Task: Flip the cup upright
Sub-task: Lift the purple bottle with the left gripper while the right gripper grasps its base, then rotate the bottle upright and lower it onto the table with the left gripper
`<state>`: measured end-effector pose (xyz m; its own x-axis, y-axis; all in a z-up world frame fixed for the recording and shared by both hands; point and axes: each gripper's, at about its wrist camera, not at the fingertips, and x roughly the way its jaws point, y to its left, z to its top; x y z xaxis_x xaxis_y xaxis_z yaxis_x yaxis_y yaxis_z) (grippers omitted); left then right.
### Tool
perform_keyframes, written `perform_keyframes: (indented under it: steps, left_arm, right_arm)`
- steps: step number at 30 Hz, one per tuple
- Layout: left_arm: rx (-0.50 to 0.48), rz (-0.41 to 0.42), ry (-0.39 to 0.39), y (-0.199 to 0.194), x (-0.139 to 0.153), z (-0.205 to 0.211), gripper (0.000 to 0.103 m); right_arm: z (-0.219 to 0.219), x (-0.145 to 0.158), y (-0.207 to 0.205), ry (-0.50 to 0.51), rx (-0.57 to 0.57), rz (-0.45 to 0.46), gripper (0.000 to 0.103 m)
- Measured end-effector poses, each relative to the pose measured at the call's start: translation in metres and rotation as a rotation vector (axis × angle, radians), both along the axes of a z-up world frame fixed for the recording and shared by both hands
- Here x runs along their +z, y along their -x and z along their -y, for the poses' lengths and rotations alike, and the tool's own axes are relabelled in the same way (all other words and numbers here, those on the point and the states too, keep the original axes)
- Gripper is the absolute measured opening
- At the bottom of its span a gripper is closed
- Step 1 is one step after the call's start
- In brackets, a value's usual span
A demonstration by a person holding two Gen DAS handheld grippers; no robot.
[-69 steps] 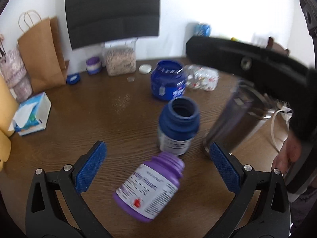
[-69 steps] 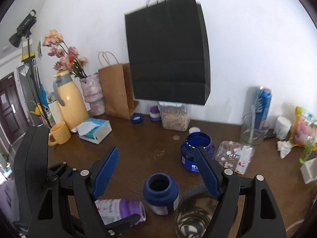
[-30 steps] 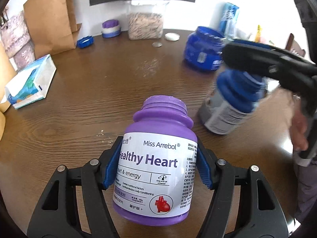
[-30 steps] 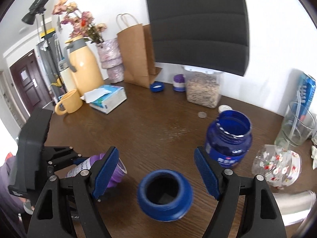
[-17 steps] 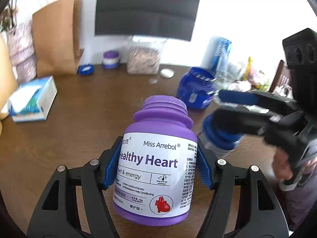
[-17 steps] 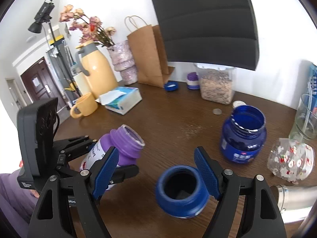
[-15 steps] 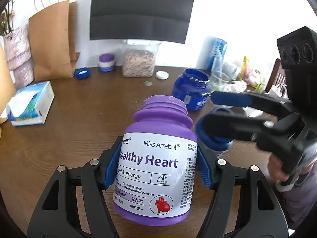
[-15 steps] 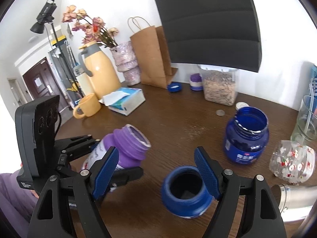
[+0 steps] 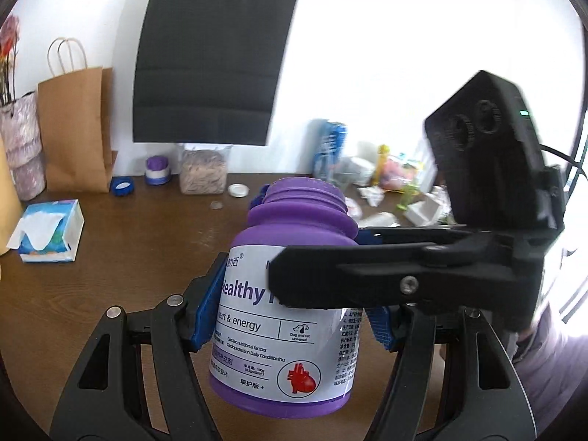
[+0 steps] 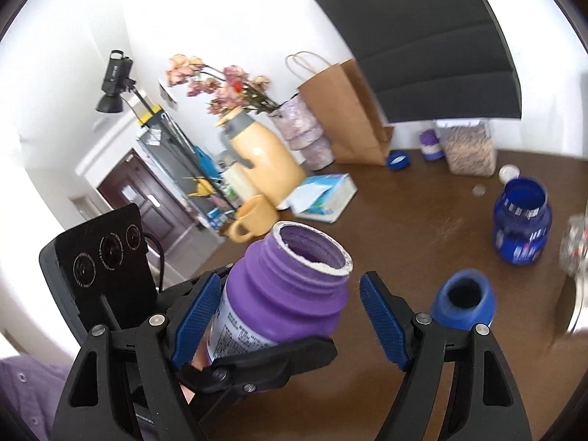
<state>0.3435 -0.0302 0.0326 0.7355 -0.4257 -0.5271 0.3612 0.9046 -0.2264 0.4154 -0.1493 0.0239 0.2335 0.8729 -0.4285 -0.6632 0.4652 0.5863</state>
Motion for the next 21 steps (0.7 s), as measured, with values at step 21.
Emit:
perform_keyframes:
  steps: [21]
  left_arm:
    - [-0.021,-0.241,-0.01,0.159,-0.09,-0.029,0.082]
  right_arm:
    - [-0.039,-0.076,0.184,0.176,-0.086,-0.069,0.069]
